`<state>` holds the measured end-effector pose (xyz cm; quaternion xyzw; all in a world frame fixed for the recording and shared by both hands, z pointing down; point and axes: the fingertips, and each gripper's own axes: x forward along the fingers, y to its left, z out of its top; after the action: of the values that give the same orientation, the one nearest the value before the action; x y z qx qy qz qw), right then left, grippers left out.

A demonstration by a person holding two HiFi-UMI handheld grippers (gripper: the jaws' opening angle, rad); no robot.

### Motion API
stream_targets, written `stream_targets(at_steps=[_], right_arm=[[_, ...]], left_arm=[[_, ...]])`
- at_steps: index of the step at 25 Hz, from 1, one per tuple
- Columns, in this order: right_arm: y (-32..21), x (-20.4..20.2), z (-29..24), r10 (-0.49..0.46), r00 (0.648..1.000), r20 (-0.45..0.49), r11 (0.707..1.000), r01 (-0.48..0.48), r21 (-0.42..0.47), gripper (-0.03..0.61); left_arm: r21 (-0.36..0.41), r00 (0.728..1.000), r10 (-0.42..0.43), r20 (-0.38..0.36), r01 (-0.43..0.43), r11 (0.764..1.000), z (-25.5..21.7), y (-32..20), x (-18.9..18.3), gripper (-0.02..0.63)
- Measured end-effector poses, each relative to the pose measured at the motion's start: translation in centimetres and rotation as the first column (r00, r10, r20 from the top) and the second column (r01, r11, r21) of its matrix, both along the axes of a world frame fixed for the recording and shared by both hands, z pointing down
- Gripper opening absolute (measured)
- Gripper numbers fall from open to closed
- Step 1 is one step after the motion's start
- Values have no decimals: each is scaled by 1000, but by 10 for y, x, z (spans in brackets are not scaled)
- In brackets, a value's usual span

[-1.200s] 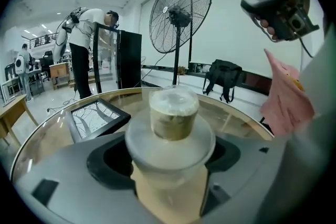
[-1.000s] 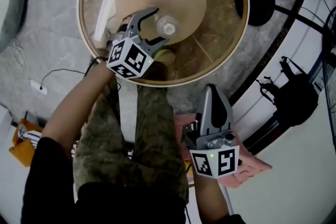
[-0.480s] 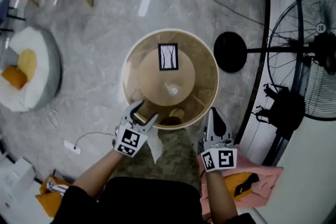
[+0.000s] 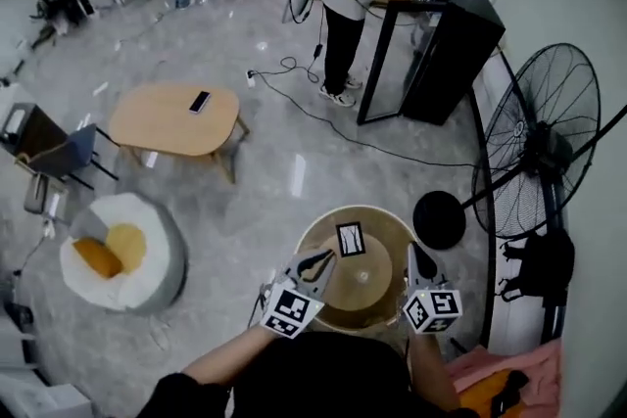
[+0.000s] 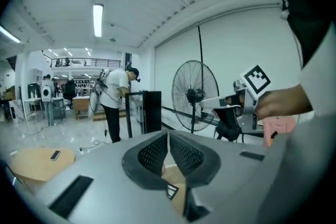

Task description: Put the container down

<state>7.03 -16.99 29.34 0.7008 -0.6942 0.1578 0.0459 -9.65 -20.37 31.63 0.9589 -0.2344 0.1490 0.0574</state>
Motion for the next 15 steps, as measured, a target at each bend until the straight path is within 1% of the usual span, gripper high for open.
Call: stream_targets(at_steps=[2,4,7,11,15], right_arm=[[3,-3,-21,11,1000,-26,999,-10,38,21],[1,-2,-38,33,999,-39,997,-30,72,21],[-5,-2,-54,44,998,-50,994,-39,101,21],[-7,-7,-62,31,997,-68,993,-23,113,21],[-11,-24,-61,-27,992,-122,996,37,83,21]], left_arm=[[22,996,-79,-49,80,997,-24,-13,-11,31],[41,984,-147,-96,151,988,-45,-30,-19,31],[72,963,-217,-161,231,970,-75,-47,-33,31],[82,947,-256,-193,275,958,-93,-50,-50,31],[83,932,-294,-211,317,945,-98,-49,-68,31]])
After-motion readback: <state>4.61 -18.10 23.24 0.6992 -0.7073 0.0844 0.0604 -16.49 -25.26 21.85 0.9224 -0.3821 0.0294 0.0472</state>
